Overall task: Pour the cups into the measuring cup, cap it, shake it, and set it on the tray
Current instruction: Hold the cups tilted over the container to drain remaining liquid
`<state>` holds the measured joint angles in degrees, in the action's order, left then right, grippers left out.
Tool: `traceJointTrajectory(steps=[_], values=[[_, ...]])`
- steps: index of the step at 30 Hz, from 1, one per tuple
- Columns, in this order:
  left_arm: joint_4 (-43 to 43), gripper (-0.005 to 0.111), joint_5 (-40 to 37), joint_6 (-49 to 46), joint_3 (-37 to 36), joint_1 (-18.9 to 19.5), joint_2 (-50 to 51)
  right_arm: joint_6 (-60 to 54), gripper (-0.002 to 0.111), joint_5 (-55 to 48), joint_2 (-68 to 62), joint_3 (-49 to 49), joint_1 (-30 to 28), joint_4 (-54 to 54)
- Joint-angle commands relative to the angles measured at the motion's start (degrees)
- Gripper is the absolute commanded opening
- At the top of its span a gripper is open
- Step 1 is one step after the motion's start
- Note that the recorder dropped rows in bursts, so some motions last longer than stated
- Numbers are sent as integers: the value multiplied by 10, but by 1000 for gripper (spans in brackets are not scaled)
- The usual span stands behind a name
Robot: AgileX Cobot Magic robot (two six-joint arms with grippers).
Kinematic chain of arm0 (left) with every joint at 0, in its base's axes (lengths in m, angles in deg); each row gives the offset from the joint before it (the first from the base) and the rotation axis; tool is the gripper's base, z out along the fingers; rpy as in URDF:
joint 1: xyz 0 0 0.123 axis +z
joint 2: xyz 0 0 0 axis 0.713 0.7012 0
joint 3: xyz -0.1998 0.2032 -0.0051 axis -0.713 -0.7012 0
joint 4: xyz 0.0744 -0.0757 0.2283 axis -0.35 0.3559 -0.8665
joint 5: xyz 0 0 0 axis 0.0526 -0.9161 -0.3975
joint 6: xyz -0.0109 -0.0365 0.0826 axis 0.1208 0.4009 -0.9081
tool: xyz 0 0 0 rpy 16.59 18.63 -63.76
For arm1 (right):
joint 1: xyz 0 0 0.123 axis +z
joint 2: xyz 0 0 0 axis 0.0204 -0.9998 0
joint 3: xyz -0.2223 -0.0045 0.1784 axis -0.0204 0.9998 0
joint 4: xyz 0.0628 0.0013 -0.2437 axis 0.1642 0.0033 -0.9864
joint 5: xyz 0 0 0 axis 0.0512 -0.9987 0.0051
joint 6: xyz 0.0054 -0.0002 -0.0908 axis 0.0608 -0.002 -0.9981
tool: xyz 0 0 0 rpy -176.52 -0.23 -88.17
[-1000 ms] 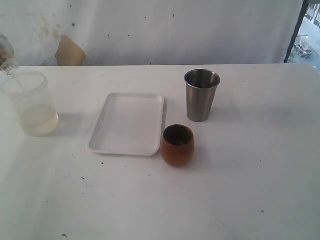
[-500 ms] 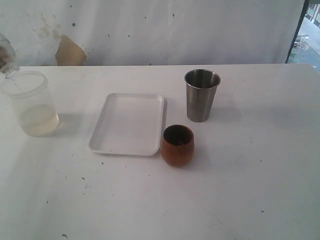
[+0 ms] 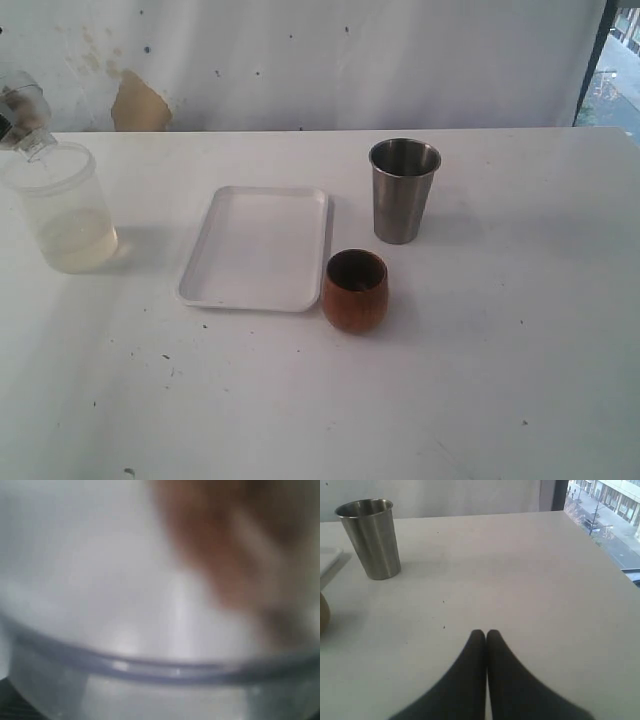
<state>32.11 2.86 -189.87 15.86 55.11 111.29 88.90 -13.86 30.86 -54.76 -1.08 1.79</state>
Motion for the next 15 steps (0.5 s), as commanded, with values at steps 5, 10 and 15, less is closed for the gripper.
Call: traceJointTrajectory(steps=[5,10,15], values=[[1,0,-2,4,12,-1,-12,3,0,2,1,2,0,0],[0,0,-1,4,13,-1,-12,3,0,2,1,2,0,0],[-25,0,-4,4,13,-1,-12,3,0,2,1,2,0,0]])
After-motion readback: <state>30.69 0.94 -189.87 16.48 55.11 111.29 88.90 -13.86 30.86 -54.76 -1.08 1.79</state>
